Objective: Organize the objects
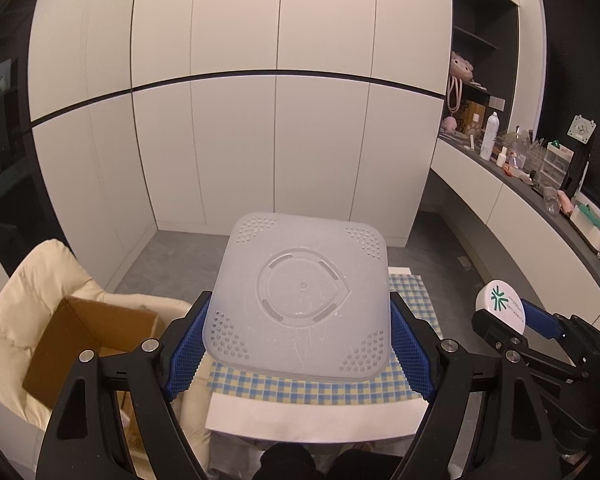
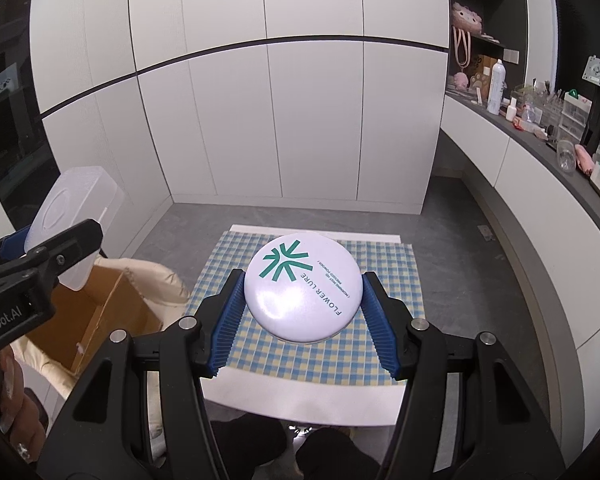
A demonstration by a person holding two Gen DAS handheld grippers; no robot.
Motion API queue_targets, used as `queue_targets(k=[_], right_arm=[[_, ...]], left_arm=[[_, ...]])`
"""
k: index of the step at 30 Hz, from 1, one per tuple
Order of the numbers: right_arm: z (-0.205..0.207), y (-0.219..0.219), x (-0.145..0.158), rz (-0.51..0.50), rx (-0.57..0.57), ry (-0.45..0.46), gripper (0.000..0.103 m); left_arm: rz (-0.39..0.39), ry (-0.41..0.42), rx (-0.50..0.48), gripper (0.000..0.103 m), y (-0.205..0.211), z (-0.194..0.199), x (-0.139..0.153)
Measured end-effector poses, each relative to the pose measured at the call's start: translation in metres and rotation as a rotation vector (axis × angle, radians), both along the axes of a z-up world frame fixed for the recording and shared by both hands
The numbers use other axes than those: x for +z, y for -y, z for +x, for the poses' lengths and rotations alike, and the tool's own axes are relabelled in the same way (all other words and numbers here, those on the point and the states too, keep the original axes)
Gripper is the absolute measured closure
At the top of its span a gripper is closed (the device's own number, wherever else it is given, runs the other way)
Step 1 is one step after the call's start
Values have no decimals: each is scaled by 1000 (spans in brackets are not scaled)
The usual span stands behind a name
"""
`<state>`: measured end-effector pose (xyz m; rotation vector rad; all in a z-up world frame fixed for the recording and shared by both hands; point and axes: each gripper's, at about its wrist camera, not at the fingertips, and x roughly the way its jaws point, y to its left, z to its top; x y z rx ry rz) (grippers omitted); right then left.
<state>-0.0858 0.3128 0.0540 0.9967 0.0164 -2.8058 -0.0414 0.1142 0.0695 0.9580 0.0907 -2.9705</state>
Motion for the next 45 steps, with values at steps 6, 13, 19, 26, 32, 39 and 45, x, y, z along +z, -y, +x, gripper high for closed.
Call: queue_targets(k=[6, 13, 19, 26, 32, 39, 45], right_arm=[[27, -1, -20, -30, -18, 21, 43], [50, 1, -44, -47, -3, 67, 43], [65, 0, -53, -37, 1, 71, 43], [84, -2, -66, -16, 7, 90, 43], [99, -8, -82, -25, -6, 127, 43], [115, -11, -103, -13, -8, 171, 43], [133, -17, -107, -31, 2, 193, 43]], left_arm=[[-10, 20, 8, 20, 6, 23, -15], [-31, 54, -6, 20, 8, 43, -36], [-47, 84, -5, 20, 11, 52, -51], [-45, 108, -9, 20, 18, 67, -65], [-35, 124, 4, 20, 27, 79, -75], [-51, 151, 23, 20, 37, 93, -93], [-41, 165, 37, 20, 46, 109, -99]])
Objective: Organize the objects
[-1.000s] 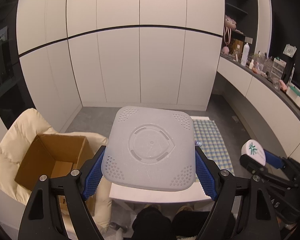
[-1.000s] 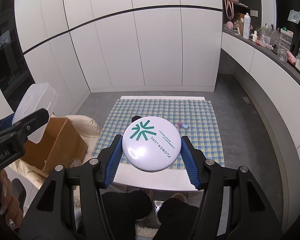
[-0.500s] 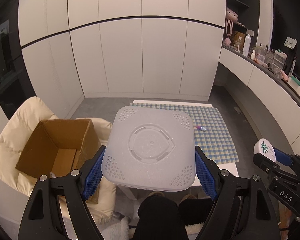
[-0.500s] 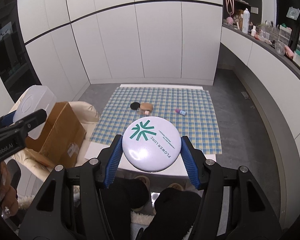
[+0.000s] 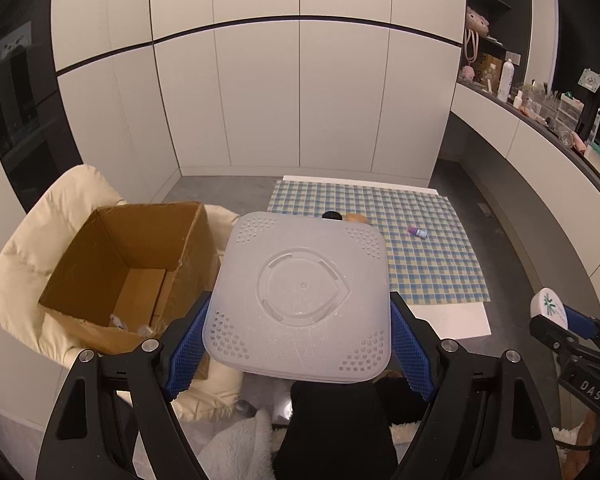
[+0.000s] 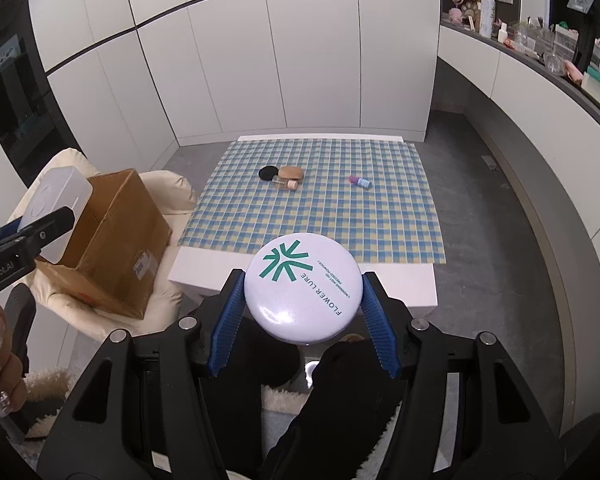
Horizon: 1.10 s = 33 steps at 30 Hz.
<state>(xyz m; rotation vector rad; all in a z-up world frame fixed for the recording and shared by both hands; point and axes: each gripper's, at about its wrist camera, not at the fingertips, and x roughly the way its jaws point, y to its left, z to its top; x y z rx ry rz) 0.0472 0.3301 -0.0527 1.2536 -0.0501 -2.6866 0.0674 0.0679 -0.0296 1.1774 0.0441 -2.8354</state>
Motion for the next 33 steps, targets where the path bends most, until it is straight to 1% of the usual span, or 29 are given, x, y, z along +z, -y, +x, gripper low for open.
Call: queue_targets(k=[3, 7, 12, 16, 19, 25, 33], right_arm=[[9, -2, 4, -6, 3, -6, 43], [17, -1, 8, -20, 7, -19, 43], [16, 4, 2, 0, 11, -15, 43], [15, 9, 0, -9, 26, -4, 43], [14, 11, 0, 15, 28, -11, 43], [10, 19, -2, 10, 50, -7, 43], [3, 57, -4, 5, 157, -7, 43]], left_arm=[[-10, -9, 1, 20, 2, 7, 1], [-23, -24, 11, 20, 2, 7, 4], [-18, -8, 6, 20, 1, 7, -1], [-8, -1, 7, 20, 2, 7, -2], [-4, 0, 18, 20, 5, 8, -3], [-3, 7, 75, 20, 21, 14, -4], [-6, 3, 165, 20, 52, 28, -3]])
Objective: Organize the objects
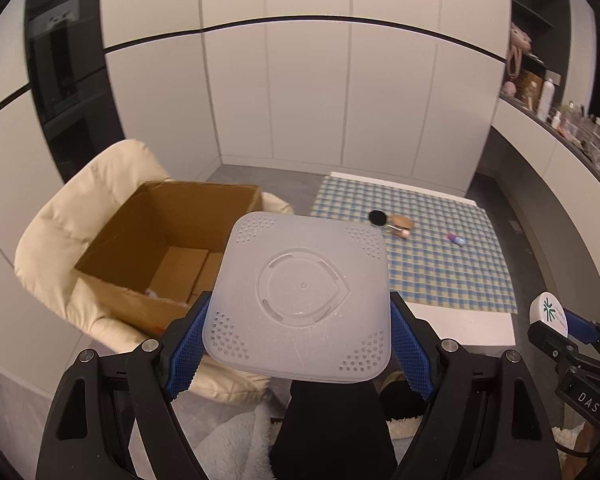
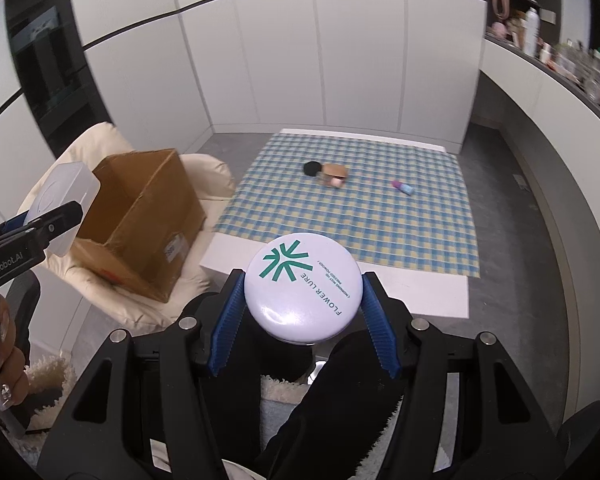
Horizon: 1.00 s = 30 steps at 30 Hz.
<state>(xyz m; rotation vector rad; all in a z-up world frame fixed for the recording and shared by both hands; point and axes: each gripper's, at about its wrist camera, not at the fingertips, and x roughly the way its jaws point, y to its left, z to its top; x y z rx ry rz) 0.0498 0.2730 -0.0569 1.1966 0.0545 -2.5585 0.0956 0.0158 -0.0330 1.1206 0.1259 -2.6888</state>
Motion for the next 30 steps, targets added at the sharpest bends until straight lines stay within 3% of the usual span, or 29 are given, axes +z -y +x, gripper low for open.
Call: queue_targets(k=[30], right_arm=[[14, 191, -17, -1, 496, 33, 43]], left_arm=[[-4, 14, 418, 20, 128, 77, 3]])
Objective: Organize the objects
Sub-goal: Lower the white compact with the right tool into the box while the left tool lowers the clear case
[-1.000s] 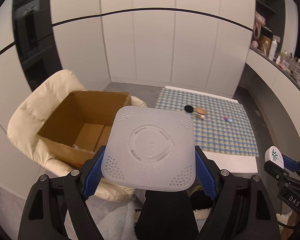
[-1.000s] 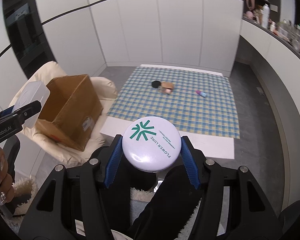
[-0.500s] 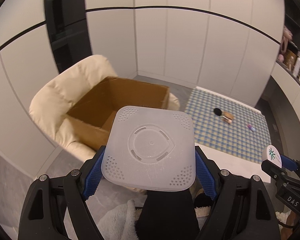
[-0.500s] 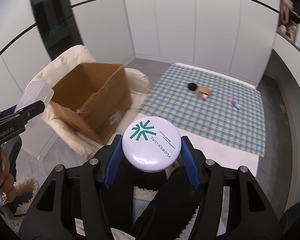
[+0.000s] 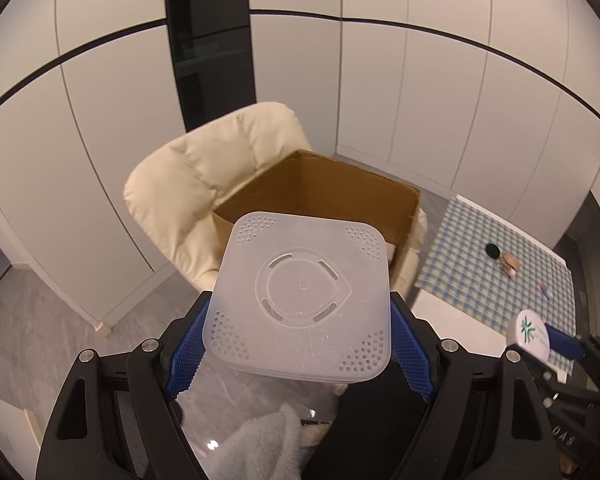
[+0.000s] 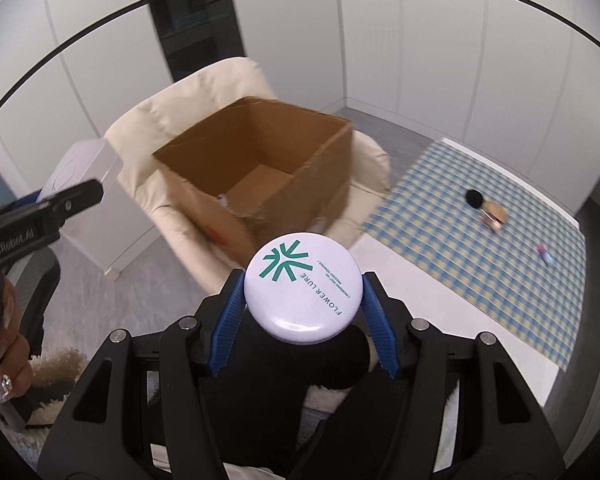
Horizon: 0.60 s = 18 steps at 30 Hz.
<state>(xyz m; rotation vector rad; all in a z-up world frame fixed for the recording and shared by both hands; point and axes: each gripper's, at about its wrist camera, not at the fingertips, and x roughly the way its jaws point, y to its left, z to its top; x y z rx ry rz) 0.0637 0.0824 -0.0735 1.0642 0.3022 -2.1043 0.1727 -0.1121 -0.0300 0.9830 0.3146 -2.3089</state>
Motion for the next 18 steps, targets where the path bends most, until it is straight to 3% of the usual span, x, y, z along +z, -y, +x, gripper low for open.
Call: queue_targets(k=[18], right_arm=[[-25, 26, -2, 13, 39, -52, 43]], left_arm=[[6, 34, -22, 20, 6, -45, -14]])
